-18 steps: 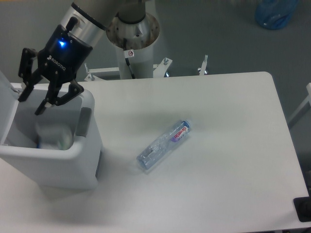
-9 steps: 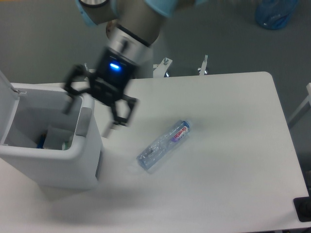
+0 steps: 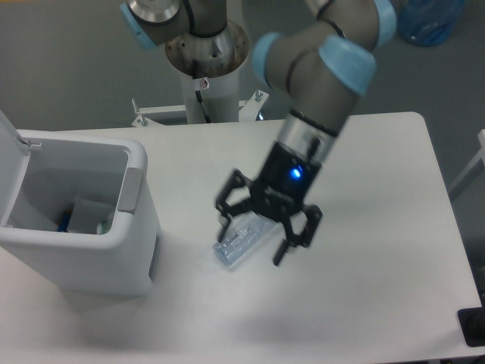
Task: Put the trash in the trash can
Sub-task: 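Move the gripper over the clear plastic water bottle and lower, then close the gripper around the bottle's middle and lift it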
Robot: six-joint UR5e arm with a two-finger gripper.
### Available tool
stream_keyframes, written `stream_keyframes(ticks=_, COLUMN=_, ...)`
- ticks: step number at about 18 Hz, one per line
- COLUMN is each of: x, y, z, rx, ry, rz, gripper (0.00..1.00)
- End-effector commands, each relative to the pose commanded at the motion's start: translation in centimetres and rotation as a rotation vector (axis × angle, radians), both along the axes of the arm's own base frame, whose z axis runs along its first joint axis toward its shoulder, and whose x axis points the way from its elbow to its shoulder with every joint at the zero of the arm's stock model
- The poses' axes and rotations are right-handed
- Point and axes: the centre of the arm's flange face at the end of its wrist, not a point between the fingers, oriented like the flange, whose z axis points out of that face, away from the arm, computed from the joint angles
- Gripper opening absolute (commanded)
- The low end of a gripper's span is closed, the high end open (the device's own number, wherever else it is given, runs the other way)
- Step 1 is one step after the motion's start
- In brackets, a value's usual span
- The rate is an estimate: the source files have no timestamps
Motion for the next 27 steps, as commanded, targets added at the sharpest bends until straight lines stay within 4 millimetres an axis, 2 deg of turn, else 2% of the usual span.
stream_keyframes(ticks=2, x=1.5, y=0.6, z=-3.4, rx=-0.081, ry=0.009, rz=-0.048, gripper=1.0)
stream_keyframes(ticks=4, x=2.6, y=0.2, z=-5.9, rx=-0.122, ry=0.006, rz=-0.089, gripper=1.0)
stream_keyframes(ticks=8, x=6.1, y=0.6, z=-9.3, rx=-0.239, ry=0.042, rz=-0.176, gripper=1.0)
stream_keyframes(ticks=10, x=7.8, y=1.7, z=-10.8, rx=-0.313, ry=0.069, rz=-0.209, gripper=1.0)
stream_keyframes(ticks=12, x=8.7, y=2.4, z=-11.6, rx=-0.351, ry=0.086, rz=-0.229, gripper=1.0)
stream_keyframes(ticks=16, x=10.7, y=3.7, z=-11.9, rx=-0.356, ry=0.093, rz=-0.269, gripper=1.0)
stream_keyframes(ticks=23, x=11.3, y=4.1, z=-13.7, rx=-0.427, ry=0.115, rz=-0.282, gripper=1.0)
stream_keyframes(ticks=27, x=11.3, y=4.0, z=-14.0, rx=-0.438, ry=0.117, rz=-0.283, gripper=1.0)
